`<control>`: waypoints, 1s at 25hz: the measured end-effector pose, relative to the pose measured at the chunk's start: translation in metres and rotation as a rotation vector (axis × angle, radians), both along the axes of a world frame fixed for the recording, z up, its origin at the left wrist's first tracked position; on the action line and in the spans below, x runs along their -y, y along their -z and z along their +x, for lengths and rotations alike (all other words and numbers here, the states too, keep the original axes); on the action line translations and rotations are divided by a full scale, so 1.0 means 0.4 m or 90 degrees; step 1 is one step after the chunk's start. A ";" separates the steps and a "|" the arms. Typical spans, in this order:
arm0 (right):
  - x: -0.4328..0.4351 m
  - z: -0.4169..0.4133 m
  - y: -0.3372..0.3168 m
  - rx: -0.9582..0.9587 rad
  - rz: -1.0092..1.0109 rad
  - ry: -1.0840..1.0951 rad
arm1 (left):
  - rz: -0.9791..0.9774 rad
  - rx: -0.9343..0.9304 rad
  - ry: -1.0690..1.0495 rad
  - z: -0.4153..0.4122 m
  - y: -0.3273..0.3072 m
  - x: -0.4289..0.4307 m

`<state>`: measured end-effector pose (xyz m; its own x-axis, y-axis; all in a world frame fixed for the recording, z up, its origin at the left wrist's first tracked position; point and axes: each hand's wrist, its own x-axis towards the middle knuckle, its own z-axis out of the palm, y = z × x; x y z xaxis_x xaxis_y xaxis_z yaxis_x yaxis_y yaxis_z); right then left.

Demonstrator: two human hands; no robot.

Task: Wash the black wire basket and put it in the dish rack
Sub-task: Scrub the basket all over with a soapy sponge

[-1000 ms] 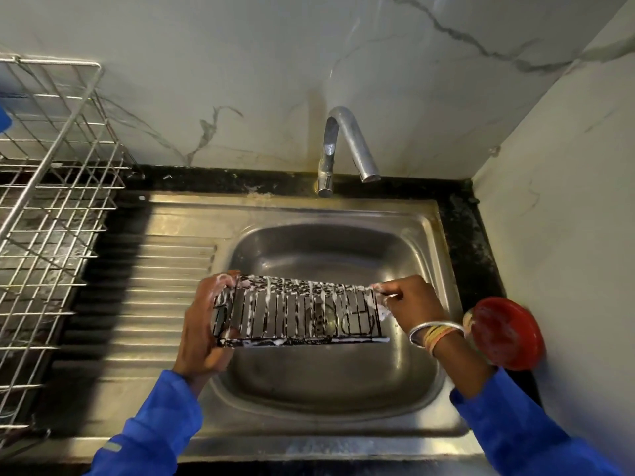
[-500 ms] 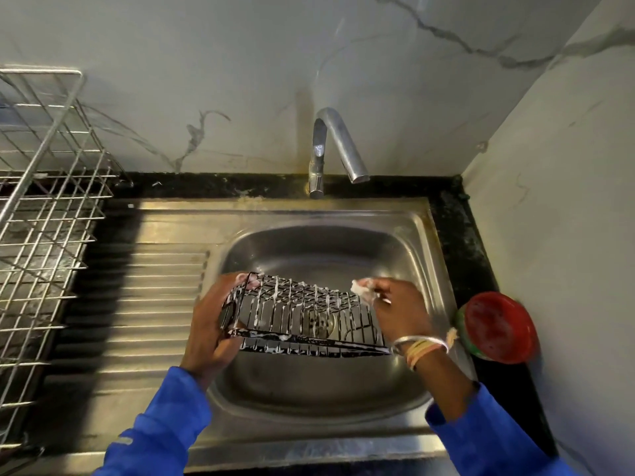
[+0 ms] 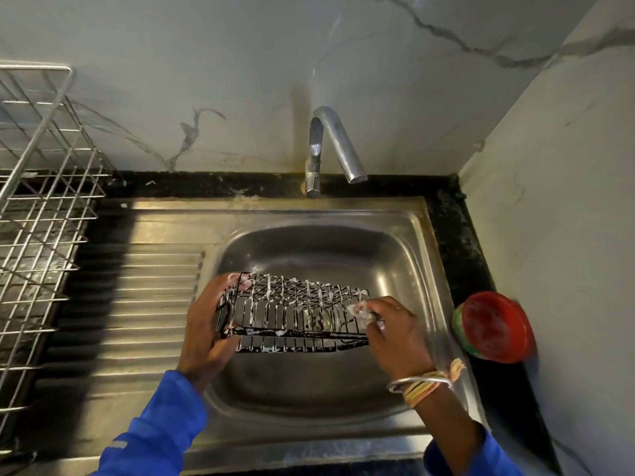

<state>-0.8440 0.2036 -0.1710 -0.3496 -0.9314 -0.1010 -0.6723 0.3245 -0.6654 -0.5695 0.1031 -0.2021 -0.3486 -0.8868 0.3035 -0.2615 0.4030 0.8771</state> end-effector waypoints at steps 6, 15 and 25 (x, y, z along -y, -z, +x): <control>0.043 0.058 -0.047 0.010 -0.048 -0.069 | -0.023 0.033 0.005 -0.023 -0.017 0.007; 0.010 -0.021 -0.006 -0.079 -0.098 -0.032 | 0.037 -0.005 -0.030 -0.009 0.001 0.024; 0.036 0.061 -0.034 -0.036 -0.232 -0.052 | 0.073 -0.003 -0.035 -0.024 0.017 0.016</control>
<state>-0.8196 0.1890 -0.1572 -0.2683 -0.9277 0.2596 -0.7246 0.0168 -0.6890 -0.5789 0.0969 -0.2088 -0.2969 -0.9337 0.2003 -0.2764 0.2848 0.9179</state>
